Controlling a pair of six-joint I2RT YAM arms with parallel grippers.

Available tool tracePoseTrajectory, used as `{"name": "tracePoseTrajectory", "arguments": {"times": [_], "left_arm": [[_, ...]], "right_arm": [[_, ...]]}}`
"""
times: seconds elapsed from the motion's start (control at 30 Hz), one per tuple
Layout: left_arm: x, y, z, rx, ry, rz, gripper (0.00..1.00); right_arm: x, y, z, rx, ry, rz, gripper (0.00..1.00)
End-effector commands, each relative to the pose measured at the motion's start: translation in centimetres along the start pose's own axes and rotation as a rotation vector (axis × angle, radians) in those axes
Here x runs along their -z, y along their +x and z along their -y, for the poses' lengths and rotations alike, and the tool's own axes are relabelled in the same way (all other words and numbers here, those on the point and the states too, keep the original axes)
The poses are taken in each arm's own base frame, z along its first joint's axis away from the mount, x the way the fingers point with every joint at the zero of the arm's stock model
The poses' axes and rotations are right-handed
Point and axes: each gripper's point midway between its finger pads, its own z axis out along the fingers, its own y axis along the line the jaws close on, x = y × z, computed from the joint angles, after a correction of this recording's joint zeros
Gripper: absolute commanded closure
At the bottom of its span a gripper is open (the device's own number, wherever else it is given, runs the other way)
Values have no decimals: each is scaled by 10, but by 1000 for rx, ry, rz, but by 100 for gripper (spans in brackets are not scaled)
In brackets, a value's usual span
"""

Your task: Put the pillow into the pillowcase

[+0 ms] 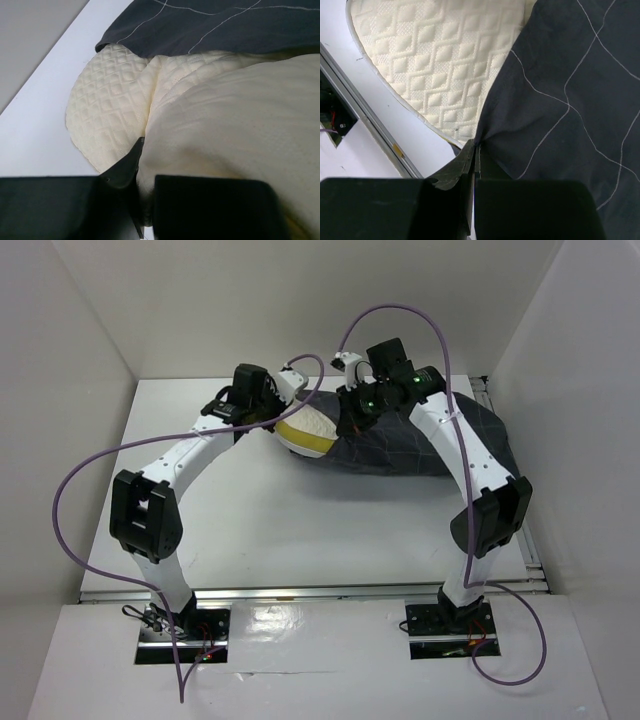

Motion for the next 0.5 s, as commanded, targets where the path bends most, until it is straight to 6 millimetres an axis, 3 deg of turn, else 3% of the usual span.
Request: {"name": "tracePoseTrajectory", "arguments": {"times": [0.0,0.2,0.27,0.4,0.43,0.47], "left_arm": [[17,-16,-24,12,-91,62,100],[16,-10,-27,8,-94,51,100],[14,-12,-28,8,-95,52,100],[15,-16,-30,7,-99,61,100],[15,-16,-30,7,-99,61,100],[15,-16,-30,7,-99,61,100]], "right_arm": [[36,-17,-8,17,-9,100,100],[38,-13,-1,-14,-39,101,95],[36,-12,1,-14,-52,98,100],[38,-17,1,-13,-66,112,95],[38,-17,1,-13,-66,112,84],[35,-16,3,-18,-68,105,81]]}}
